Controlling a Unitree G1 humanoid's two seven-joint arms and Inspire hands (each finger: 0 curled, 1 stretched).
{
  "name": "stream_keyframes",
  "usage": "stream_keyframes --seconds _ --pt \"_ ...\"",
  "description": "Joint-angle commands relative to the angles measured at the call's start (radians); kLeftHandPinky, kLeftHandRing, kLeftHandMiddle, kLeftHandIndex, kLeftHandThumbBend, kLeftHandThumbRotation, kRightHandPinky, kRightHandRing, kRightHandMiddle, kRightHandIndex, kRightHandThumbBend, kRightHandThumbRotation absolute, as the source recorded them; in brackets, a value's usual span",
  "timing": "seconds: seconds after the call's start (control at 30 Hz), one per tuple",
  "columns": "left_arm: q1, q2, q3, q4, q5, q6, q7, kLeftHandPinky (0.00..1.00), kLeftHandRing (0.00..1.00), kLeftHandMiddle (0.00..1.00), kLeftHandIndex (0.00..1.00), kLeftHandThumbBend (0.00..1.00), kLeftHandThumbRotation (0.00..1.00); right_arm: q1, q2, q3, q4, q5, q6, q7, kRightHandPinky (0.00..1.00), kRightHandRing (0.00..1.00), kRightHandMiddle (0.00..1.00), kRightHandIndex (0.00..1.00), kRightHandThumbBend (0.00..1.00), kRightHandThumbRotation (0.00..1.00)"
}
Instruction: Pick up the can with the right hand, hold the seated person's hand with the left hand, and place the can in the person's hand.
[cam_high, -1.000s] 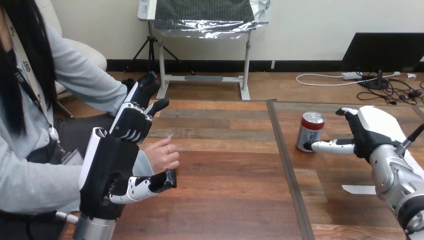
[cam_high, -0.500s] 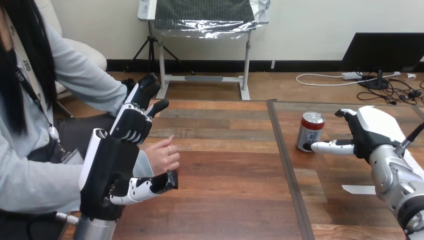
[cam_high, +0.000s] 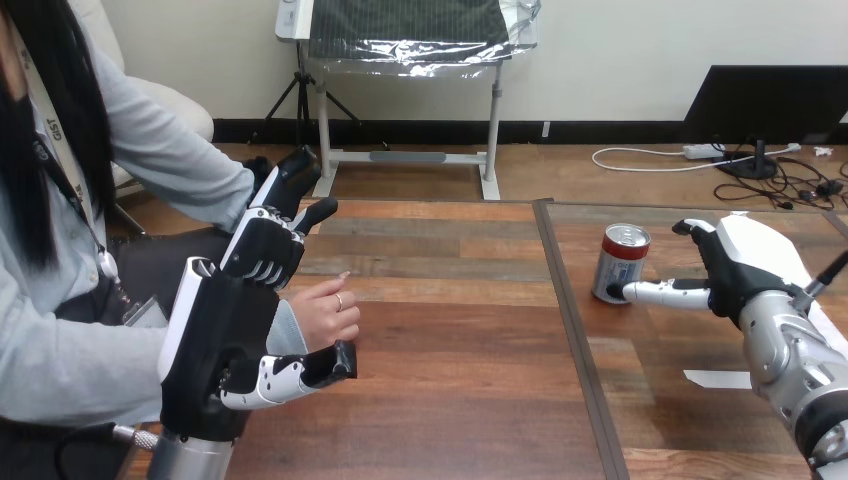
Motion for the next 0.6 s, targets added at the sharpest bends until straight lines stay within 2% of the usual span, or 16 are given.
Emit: stream_keyframes --seconds 0.0,0.1,0.17,0.23,0.3,0.37,0.43,0.57 --pt "-0.036 -0.008 -0.001 -0.030 -0.001 -0.009 0.001 0.89 0.97 0.98 0.93 1.00 0.51 -0.054 0.014 -0.063 -0.015 0.061 -0.017 0.014 0.92 0.96 0.92 0.92 1.00 0.61" --pt "-0.035 -0.006 -0.004 -0.034 -0.008 -0.003 -0.006 0.89 0.97 0.98 0.93 1.00 0.51 -0.050 0.018 -0.084 -0.015 0.087 -0.017 0.021 0.91 0.96 0.92 0.92 1.00 0.61" --pt "-0.033 -0.005 -0.003 -0.034 -0.010 -0.007 -0.007 0.89 0.97 0.98 0.93 1.00 0.51 -0.047 0.024 -0.122 -0.018 0.130 -0.021 0.035 0.89 0.95 0.92 0.93 1.00 0.61" --pt "-0.031 -0.004 0.000 -0.033 -0.005 -0.013 -0.004 0.89 0.97 0.98 0.93 1.00 0.51 -0.046 0.028 -0.140 -0.020 0.153 -0.027 0.036 0.87 0.95 0.91 0.93 1.00 0.61" --pt "-0.030 -0.002 0.002 -0.034 0.001 -0.017 0.000 0.89 0.97 0.97 0.93 1.00 0.51 -0.044 0.030 -0.146 -0.021 0.162 -0.033 0.031 0.80 0.92 0.89 0.94 1.00 0.60" --pt "-0.027 0.000 0.004 -0.037 0.004 -0.017 0.003 0.88 0.97 0.97 0.93 1.00 0.52 -0.036 0.033 -0.171 -0.023 0.189 -0.063 0.041 0.77 0.91 0.88 0.94 1.00 0.59" --pt "-0.025 0.001 0.004 -0.041 0.000 -0.012 0.003 0.88 0.97 0.97 0.93 1.00 0.52 -0.035 0.036 -0.183 -0.024 0.203 -0.065 0.047 0.75 0.91 0.88 0.94 1.00 0.58" --pt "-0.023 0.002 0.004 -0.046 -0.008 -0.005 0.002 0.88 0.97 0.97 0.93 1.00 0.53 -0.038 0.040 -0.193 -0.025 0.214 -0.058 0.050 0.65 0.83 0.86 0.96 1.00 0.60"
